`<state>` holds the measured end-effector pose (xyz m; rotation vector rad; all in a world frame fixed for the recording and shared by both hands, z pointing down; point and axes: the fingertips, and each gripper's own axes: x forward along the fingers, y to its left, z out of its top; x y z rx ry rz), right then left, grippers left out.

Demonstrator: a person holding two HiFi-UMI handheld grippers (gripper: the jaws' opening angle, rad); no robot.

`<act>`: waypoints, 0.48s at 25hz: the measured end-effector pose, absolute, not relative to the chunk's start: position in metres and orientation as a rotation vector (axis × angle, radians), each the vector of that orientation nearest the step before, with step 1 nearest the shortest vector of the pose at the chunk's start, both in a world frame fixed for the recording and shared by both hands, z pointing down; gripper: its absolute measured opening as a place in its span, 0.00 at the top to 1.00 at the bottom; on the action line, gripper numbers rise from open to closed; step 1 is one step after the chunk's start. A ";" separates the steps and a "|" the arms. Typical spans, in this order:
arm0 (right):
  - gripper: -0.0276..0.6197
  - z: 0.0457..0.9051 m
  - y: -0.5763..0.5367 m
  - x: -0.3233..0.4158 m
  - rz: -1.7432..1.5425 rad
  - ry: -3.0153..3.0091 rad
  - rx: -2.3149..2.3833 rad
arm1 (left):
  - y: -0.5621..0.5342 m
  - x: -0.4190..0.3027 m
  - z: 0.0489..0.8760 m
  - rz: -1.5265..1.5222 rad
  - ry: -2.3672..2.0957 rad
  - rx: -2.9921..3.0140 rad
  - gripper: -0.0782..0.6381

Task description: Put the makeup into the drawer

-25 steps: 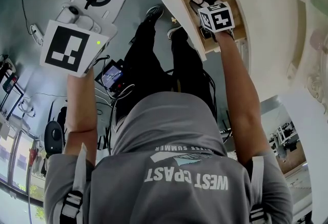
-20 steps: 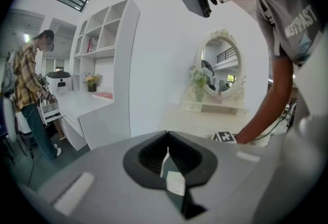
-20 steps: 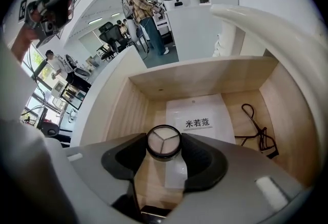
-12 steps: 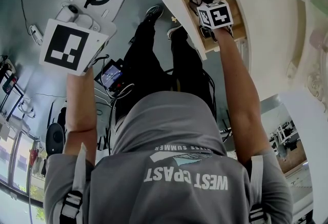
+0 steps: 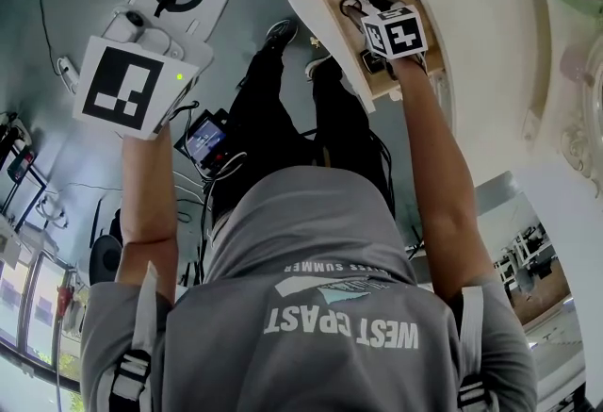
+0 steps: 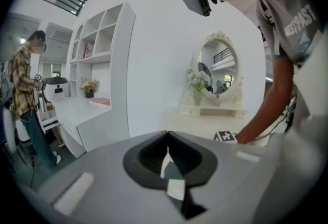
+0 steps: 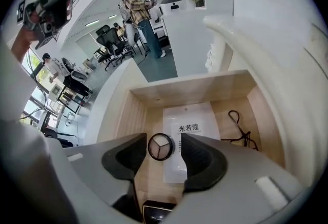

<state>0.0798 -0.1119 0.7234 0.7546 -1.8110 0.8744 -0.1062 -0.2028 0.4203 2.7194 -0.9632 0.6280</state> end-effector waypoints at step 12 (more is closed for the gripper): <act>0.90 0.594 -0.143 0.089 0.759 -1.976 0.970 | -0.200 -0.071 0.354 0.602 -0.898 2.837 0.89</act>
